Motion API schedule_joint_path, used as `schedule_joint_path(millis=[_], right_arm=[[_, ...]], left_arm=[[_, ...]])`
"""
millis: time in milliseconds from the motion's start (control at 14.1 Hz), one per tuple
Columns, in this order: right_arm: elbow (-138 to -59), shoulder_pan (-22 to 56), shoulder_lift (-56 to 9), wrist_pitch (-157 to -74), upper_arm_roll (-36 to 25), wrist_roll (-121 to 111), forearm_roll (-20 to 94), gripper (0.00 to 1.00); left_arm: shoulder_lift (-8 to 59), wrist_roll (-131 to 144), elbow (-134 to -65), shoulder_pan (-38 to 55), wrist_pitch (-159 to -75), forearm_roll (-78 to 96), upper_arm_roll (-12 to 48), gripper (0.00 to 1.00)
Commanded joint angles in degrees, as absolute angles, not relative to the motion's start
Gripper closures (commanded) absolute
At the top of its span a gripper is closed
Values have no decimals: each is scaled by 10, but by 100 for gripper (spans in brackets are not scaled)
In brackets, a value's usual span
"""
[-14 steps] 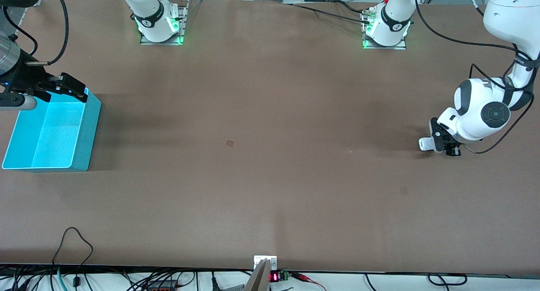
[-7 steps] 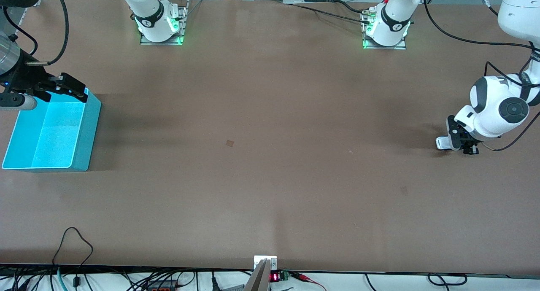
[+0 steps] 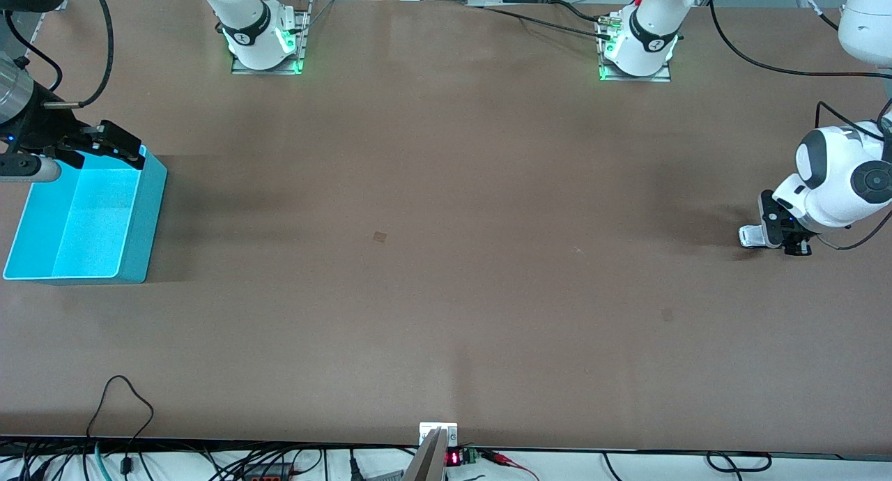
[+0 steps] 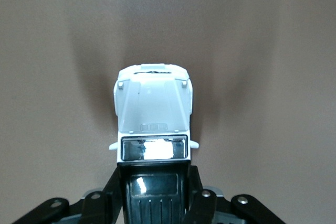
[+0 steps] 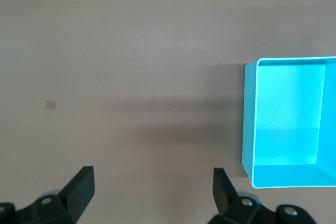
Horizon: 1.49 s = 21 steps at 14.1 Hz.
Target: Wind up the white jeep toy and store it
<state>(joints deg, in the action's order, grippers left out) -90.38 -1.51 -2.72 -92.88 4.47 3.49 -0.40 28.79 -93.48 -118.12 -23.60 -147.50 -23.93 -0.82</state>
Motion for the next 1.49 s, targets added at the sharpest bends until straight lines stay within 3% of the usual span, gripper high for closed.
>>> schedule_joint_path(millis=[0, 142, 213, 709, 993, 1419], right_arm=[[-892, -19, -31, -922, 48, 34, -8, 0], [-892, -19, -31, -922, 48, 34, -8, 0], [-892, -19, -31, -922, 48, 34, -8, 0], [-892, -18, -31, -921, 48, 34, -8, 0], [-892, -18, -31, -922, 48, 35, -8, 0], [-892, -18, -31, -922, 48, 34, -8, 0]], left_arm=[[343, -943, -1163, -246, -1492, -255, -3, 80], [337, -941, -1158, -245, -1492, -252, 6, 22], [331, -942, -1157, -246, -1489, -251, 11, 0], [246, -917, -1149, -243, -1387, -239, 46, 0], [245, -862, -1062, -241, -1223, -238, 87, 0], [240, -789, -990, -241, -1116, -152, 120, 0]])
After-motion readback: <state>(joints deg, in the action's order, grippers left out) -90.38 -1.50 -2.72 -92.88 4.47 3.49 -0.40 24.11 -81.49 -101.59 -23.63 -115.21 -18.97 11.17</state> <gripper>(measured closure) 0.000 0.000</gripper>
